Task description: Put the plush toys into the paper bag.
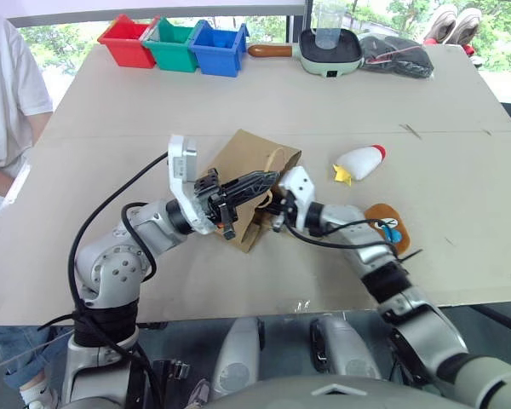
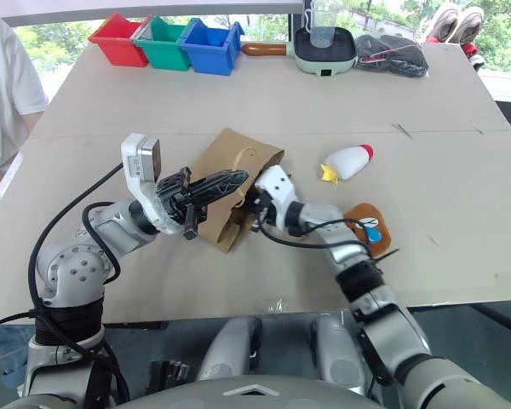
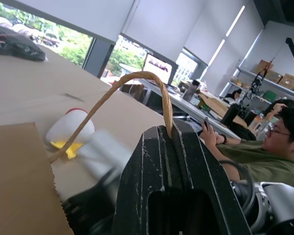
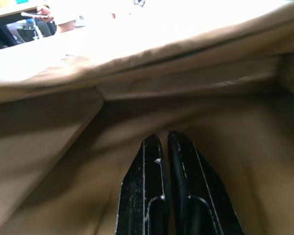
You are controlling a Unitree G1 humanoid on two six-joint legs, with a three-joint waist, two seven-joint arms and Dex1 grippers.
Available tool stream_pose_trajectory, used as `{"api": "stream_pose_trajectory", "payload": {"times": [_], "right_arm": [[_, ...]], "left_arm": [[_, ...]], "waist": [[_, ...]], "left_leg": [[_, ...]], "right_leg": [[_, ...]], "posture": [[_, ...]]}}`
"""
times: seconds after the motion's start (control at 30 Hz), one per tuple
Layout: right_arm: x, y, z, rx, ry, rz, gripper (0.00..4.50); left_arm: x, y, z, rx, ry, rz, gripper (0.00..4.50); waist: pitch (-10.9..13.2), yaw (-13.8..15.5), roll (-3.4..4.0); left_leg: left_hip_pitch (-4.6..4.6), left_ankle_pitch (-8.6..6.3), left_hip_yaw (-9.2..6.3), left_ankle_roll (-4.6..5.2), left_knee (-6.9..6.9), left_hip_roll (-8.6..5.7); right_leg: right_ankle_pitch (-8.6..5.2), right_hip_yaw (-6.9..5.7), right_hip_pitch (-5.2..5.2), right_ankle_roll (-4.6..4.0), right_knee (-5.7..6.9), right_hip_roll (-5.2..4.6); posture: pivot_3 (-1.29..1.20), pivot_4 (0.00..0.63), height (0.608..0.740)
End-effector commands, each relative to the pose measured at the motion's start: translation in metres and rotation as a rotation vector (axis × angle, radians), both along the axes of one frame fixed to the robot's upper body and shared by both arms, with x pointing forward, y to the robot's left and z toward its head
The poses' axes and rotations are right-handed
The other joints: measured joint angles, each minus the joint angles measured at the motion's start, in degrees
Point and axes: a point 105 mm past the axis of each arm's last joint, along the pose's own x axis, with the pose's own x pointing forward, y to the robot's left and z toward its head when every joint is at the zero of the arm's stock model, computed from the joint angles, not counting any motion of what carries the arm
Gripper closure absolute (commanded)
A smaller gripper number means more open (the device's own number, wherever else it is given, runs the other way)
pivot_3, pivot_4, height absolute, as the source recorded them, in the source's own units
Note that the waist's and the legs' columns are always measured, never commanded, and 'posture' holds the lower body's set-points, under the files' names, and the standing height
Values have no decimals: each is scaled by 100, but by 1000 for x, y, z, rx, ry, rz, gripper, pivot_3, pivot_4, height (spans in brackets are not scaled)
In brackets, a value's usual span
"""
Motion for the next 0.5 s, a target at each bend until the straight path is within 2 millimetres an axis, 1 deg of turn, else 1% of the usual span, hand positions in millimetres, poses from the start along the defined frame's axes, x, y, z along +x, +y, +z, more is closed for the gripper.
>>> {"api": "stream_pose_trajectory", "payload": {"times": [0.03, 0.1, 0.17, 0.23, 0.33, 0.4, 0.47, 0.5], "right_arm": [[5, 6, -6, -19, -27, -12, 4481], [2, 13, -15, -65, -48, -8, 4481], [-5, 21, -26, -87, -24, 7, 4481], [-9, 24, -34, -107, -11, 14, 4481], [-12, 27, -43, -153, -4, 22, 4481], [-9, 28, -48, -194, -2, -2, 4481], [-2, 27, -50, -222, 14, -62, 4481], [1, 27, -50, -237, 9, -85, 4481]], "left_arm": [[-2, 9, 24, -55, -86, 44, 4500], [3, 17, 33, -71, -107, 91, 4500], [12, 36, 52, -109, -149, 189, 4500], [16, 49, 65, -131, -177, 246, 4500], [18, 57, 78, -140, -201, 297, 4500], [22, 61, 84, -122, -229, 355, 4500], [30, 65, 86, -71, -254, 447, 4500], [34, 65, 84, -12, -278, 499, 4500]], "waist": [[0, 11, 0], [0, 14, -1], [-3, -2, -4], [-3, -17, -4], [-5, -87, -4], [-6, -119, -6], [-7, -136, -7], [-8, -140, -8]], "left_leg": [[-1, 0, 0, 0, 0, 0], [0, 0, 2, -1, 1, -3], [6, 3, 0, -5, 1, -3], [13, 4, -3, -8, 1, -2], [29, 5, -1, -8, -4, -1], [35, 5, 1, -8, -8, -1], [39, 5, 1, -8, -9, -1], [44, 5, 4, -8, -9, -1]], "right_leg": [[0, 0, 0, 0, -1, 0], [0, 1, 1, 0, -1, -5], [1, 2, 3, 0, 5, -3], [0, 2, 3, -1, 18, 1], [-2, 6, 7, -4, 30, 4], [-3, 8, 10, -5, 32, 3], [-3, 9, 11, -5, 37, 3], [-4, 12, 11, -5, 42, 4]], "posture": [[0, 150, 740], [0, 150, 740], [0, 150, 740], [0, 150, 740], [0, 150, 740], [0, 150, 740], [0, 150, 740], [0, 150, 740]]}}
